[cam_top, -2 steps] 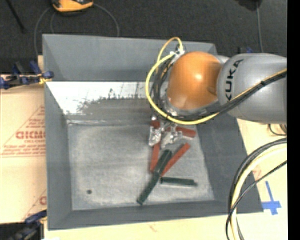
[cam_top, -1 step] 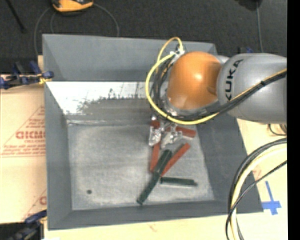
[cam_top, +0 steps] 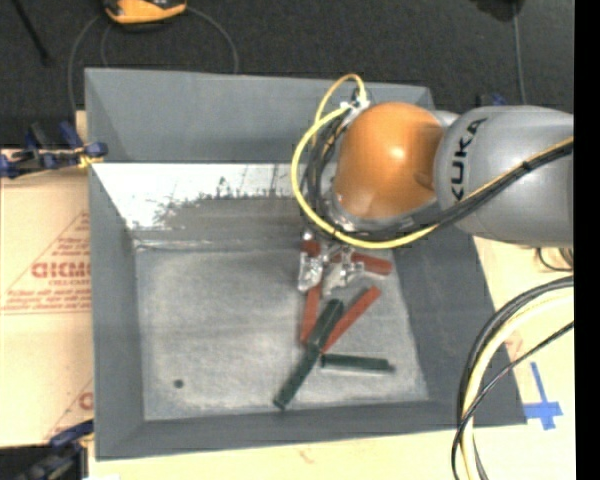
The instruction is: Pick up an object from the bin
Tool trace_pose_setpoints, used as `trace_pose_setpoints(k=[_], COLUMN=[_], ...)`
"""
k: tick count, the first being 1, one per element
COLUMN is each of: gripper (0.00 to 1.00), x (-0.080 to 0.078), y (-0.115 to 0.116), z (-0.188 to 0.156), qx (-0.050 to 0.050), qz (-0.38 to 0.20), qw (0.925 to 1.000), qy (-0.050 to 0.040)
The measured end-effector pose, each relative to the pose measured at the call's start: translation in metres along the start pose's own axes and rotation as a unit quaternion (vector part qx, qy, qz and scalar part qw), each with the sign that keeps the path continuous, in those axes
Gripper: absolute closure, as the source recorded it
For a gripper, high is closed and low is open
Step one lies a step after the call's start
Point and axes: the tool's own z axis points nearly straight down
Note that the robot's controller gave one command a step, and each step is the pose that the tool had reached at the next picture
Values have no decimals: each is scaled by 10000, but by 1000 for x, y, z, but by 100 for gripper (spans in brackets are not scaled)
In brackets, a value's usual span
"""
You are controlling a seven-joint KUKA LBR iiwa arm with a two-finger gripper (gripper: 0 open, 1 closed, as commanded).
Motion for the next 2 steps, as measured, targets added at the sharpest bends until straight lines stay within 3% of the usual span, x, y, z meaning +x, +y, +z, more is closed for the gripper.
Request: trace_pose_setpoints(k=[2], gripper=[100], x=[0], y=[-1], z=[-4], qx=[-8], qz=[19], qw=[10000], qy=[-13])
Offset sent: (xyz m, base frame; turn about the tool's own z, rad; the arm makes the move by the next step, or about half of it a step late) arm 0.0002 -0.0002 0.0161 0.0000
